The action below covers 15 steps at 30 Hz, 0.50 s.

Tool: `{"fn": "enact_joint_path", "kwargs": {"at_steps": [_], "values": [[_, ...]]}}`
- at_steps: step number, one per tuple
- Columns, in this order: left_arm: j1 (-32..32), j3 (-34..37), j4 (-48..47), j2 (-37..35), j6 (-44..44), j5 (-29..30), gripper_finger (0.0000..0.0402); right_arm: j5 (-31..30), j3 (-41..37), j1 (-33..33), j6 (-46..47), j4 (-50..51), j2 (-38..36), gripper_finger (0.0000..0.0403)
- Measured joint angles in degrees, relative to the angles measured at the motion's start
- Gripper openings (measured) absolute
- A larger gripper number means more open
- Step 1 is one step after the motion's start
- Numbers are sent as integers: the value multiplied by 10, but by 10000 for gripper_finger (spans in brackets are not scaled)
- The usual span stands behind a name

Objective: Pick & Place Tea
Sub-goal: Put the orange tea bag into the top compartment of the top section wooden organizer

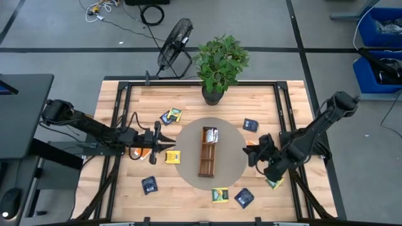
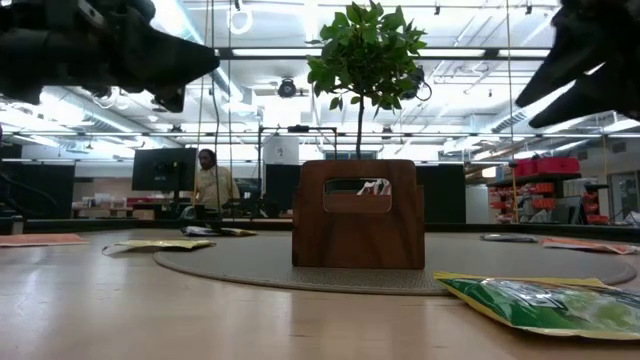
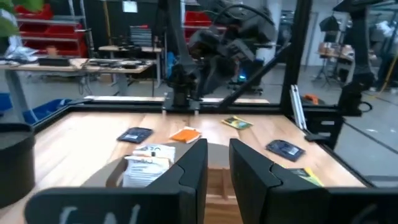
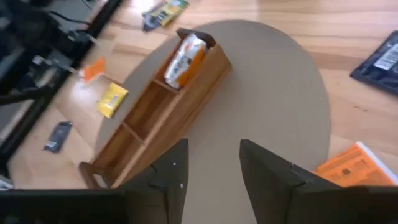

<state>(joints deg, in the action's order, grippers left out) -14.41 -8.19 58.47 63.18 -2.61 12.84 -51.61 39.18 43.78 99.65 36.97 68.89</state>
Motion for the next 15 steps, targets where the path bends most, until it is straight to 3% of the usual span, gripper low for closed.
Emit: {"fn": "enact_joint_path", "kwargs": {"at_steps": [7, 15], "values": [[-10, 0, -145, -130, 6, -2, 69, -54, 0, 60, 88, 19, 45, 153], [-10, 0, -340, -315, 25, 0, 69, 48, 0, 62, 227, 78, 74, 153]]}}
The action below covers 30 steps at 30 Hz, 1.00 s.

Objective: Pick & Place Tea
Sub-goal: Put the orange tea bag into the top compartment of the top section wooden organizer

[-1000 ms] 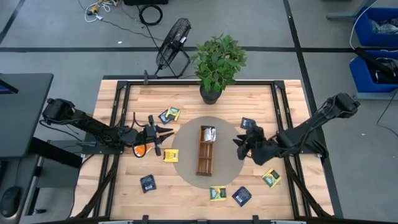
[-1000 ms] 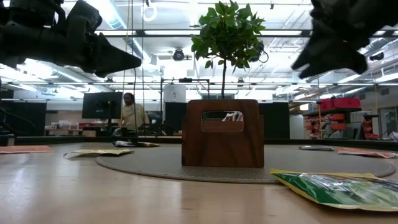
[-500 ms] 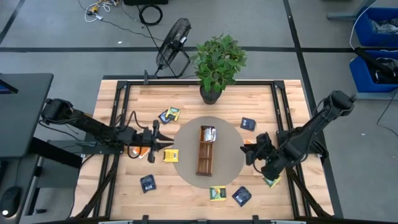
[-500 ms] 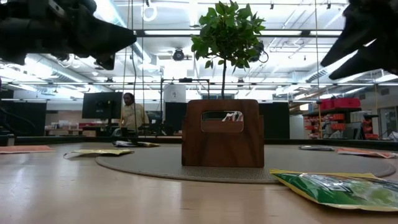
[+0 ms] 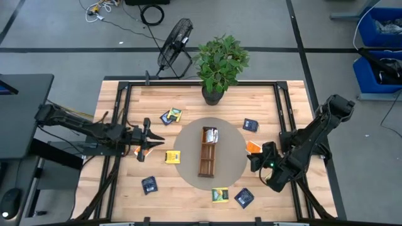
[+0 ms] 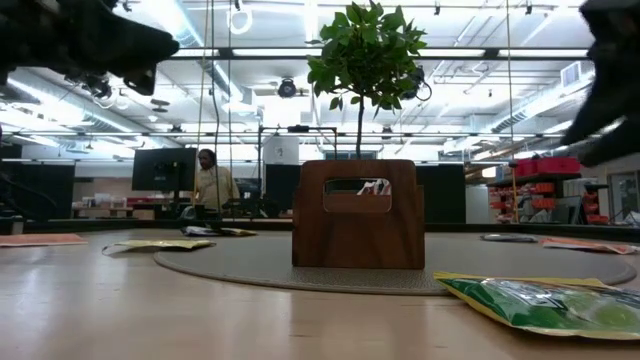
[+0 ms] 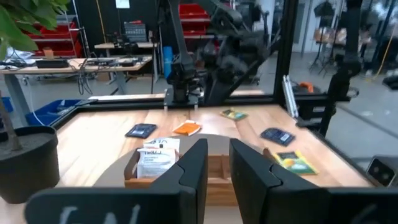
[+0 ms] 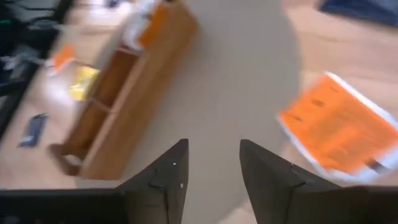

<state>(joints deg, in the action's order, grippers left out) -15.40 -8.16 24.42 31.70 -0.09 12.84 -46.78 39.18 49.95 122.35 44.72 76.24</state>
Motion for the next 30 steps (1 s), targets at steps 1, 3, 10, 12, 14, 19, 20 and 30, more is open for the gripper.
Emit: {"fn": "enact_joint_path", "kwargs": {"at_steps": [1, 3, 10, 12, 14, 19, 20, 30], "values": [[0, 0, -12, -14, -2, 0, 69, 17, 0, 0, 25, 16, 0, 153], [0, 0, -25, -31, -4, 0, 69, 63, 0, 0, 69, 52, 0, 153], [0, 0, -35, -36, 19, -2, 69, 130, 0, -22, 65, 38, 3, 153], [0, 0, -54, -36, 21, -5, 69, 137, 0, -23, 15, 22, 3, 152], [0, 0, -54, -36, 23, -5, 69, 167, 0, -23, 20, 30, 3, 152], [0, 0, -49, -36, 19, -6, 69, 183, 0, -24, 23, 59, 5, 153], [0, 0, -47, -36, 18, -6, 69, 184, 0, -24, -33, 54, 5, 153], [-3, 0, -48, -36, 12, -6, 69, 188, 0, -34, -338, 29, 5, 152]]}}
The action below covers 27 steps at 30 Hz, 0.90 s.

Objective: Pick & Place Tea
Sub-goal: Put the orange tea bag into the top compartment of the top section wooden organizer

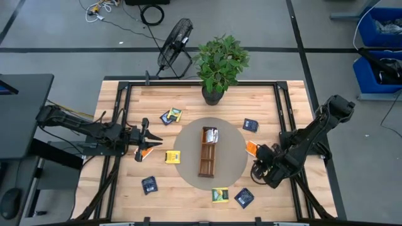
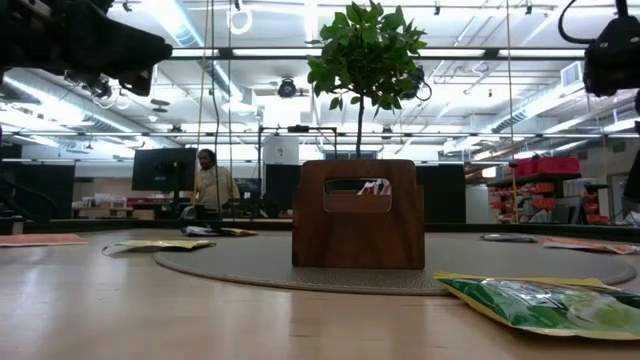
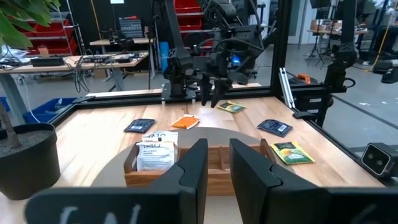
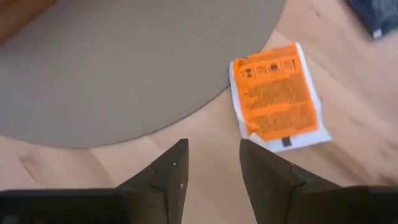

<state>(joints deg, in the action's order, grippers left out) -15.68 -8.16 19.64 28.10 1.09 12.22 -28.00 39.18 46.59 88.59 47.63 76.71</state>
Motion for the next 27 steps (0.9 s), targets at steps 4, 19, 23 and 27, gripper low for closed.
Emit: {"fn": "enact_joint_path", "kwargs": {"at_steps": [4, 19, 23, 27], "values": [[0, 0, -1, 0, -5, 0, 69, 10, 0, -10, -88, 8, 3, 152], [0, 0, -12, 0, -9, 0, 69, 38, 0, -40, -304, 0, 114, 152], [0, 0, -13, 0, -9, 0, 69, 47, 3, -40, -320, -7, 130, 152], [0, 0, -13, 0, -8, 0, 69, 34, 2, -40, -320, -1, 133, 152]]}}
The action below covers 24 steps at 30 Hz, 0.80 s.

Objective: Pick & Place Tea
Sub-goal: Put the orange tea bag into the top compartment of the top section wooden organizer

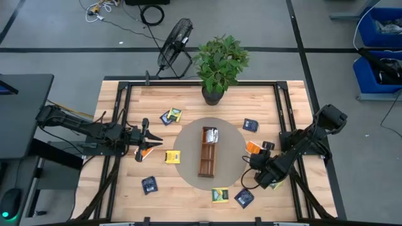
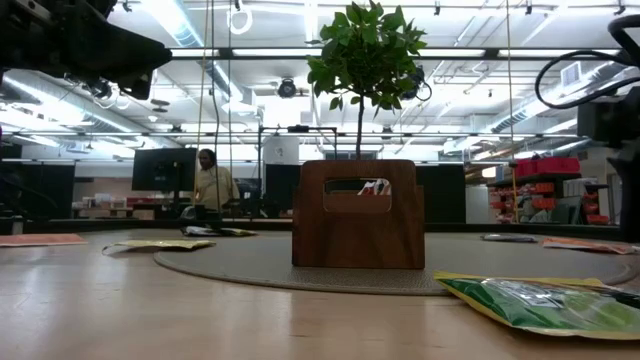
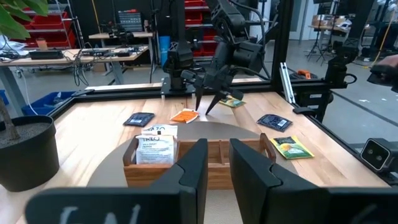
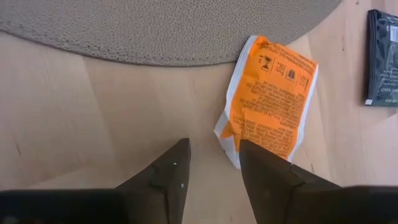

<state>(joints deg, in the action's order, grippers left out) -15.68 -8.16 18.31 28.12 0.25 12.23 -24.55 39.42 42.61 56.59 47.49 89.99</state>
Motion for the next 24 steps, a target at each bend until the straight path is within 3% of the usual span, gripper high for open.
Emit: {"fn": "enact_joint_path", "kwargs": {"at_steps": [15, 19, 24], "values": [[0, 0, 1, 0, 1, 0, 69, 5, -12, -16, 11, -2, 0, 145], [0, 0, 2, 0, 0, 0, 69, 21, -36, -27, 13, -45, -5, 108], [0, 0, 2, 0, 0, 0, 69, 23, -32, -29, 27, -45, -7, 28]]}}
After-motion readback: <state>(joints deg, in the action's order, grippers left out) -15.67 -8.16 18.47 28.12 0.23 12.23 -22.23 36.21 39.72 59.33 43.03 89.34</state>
